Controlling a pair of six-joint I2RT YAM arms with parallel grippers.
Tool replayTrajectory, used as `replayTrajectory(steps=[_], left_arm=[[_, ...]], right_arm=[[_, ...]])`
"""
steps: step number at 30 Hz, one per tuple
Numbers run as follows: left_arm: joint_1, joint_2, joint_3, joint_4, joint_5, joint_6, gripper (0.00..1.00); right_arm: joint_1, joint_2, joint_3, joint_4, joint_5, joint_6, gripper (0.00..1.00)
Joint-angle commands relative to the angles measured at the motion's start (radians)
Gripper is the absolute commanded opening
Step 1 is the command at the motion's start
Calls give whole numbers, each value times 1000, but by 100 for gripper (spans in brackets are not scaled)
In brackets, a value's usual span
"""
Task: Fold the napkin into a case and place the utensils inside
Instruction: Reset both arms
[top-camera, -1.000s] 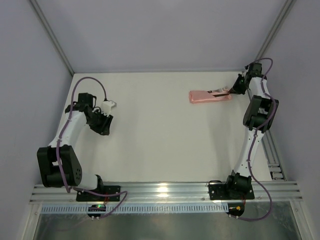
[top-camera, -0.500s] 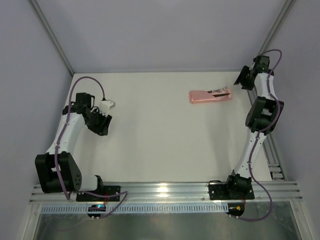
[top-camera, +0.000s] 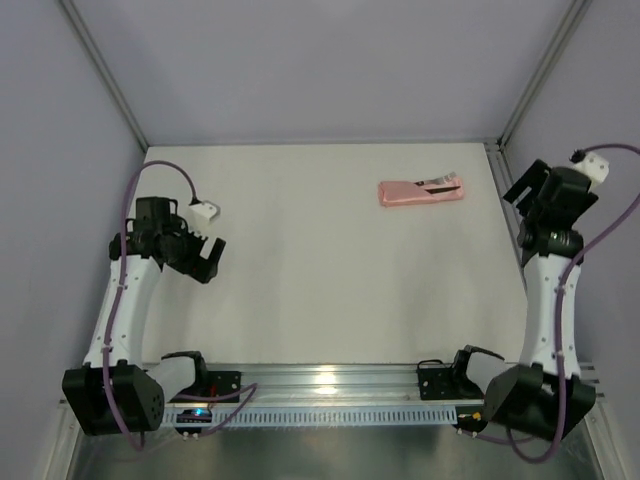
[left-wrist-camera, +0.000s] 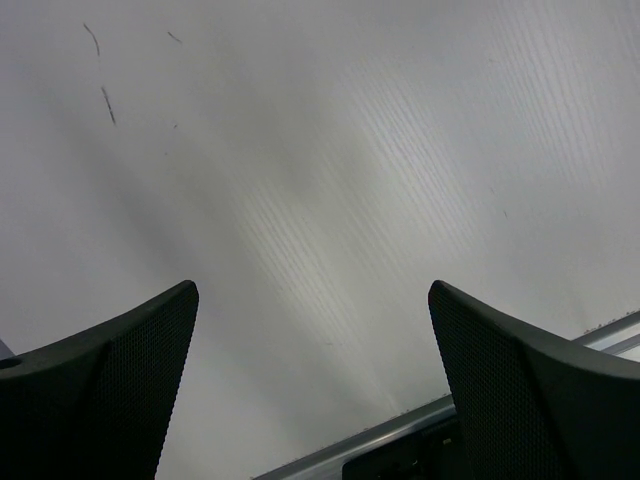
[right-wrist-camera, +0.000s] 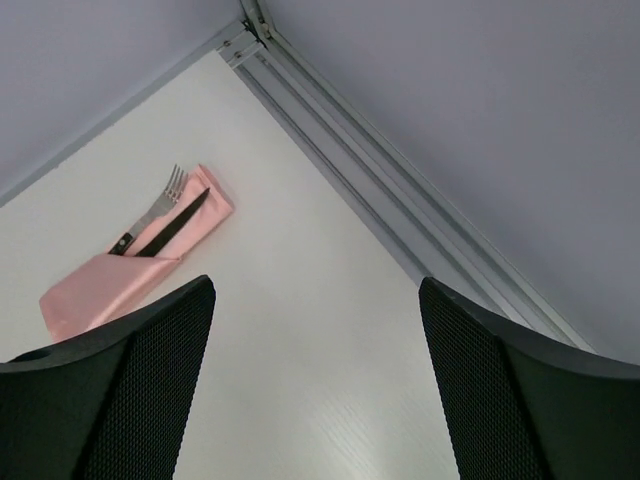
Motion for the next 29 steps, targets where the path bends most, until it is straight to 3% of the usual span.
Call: replayTrajectory(steps=[1, 8, 11, 12, 29], left_arm=[[13, -49, -35, -21, 35, -26, 99], [14, -60, -81, -56, -10, -19, 99], [14, -64, -112, -67, -27, -14, 99], [14, -66, -121, -66, -27, -14, 99], [14, -136, -229, -80, -17, -20, 99]], right_arm=[[2, -209, -263, 17, 80, 42, 87], [2, -625, -578, -65, -62, 98, 86], [13, -715, -637, -64, -91, 138, 87], [14, -750, -637, -60, -129, 137, 96], [13, -726, -649, -37, -125, 145, 99]])
